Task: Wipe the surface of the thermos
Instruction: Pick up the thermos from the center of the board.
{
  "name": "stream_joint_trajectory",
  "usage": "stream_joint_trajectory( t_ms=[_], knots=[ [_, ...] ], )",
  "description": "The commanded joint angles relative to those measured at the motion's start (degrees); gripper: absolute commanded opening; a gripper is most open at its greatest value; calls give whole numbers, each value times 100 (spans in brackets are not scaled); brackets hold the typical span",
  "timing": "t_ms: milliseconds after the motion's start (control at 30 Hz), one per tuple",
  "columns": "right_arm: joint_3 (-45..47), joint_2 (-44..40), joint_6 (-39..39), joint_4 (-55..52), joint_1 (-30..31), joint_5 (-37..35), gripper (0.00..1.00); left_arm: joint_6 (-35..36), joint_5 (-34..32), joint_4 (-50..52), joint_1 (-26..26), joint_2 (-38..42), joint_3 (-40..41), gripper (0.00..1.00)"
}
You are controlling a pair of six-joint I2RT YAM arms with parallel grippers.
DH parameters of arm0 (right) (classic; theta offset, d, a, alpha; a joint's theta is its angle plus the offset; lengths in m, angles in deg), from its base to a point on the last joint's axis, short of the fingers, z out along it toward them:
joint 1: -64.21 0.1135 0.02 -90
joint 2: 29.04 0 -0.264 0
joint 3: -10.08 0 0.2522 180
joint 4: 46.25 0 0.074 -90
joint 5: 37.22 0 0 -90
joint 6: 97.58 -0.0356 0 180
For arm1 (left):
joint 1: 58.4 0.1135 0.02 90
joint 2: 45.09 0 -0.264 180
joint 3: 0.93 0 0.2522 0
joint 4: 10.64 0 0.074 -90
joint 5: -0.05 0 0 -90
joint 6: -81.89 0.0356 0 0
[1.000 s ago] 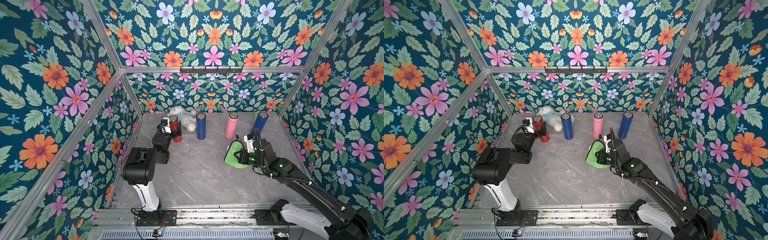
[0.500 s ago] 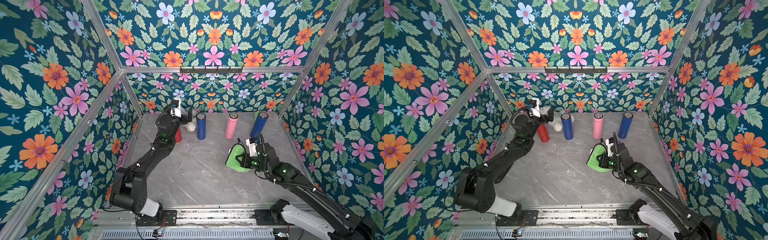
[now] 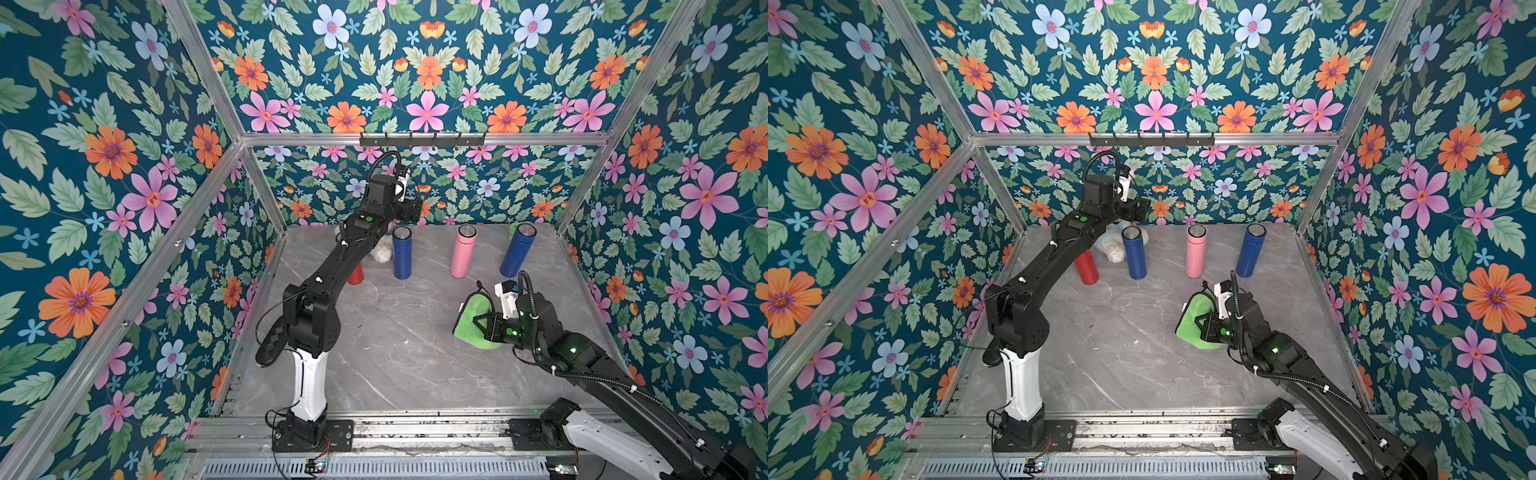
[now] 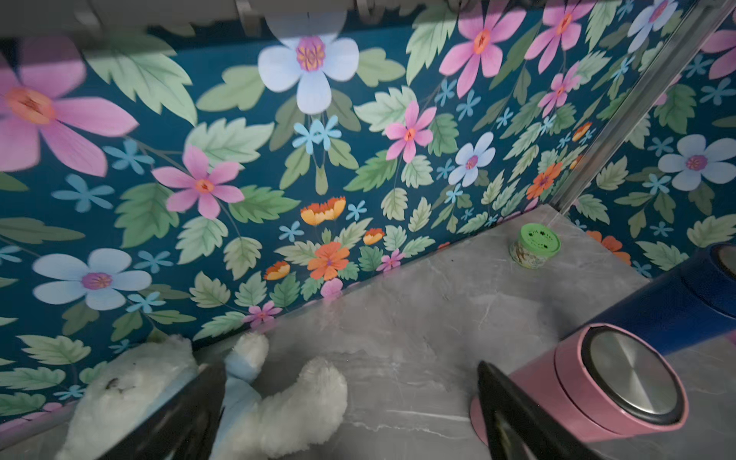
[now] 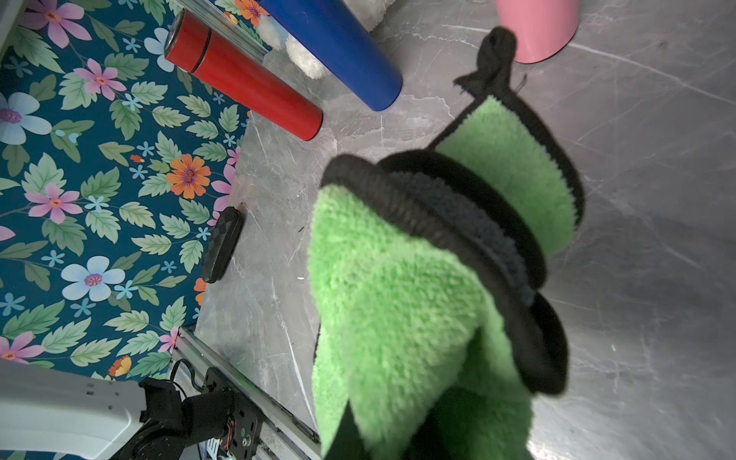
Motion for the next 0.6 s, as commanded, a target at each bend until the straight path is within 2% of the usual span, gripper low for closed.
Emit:
stream_joint_trajectory(
  t_ms=[0,167,567],
  knots=[
    [-7,-34,-59,115,-2,-9,0,-100,-35,1224,-14,-360,-546,99],
    [24,-50,-59,129,-1,-19,0,-101,-222,1621,-50,-625,-777,99],
    [110,-63,-102,170,-2,-53,0,-122,149,2087,-60,-776,-642,99]
  ],
)
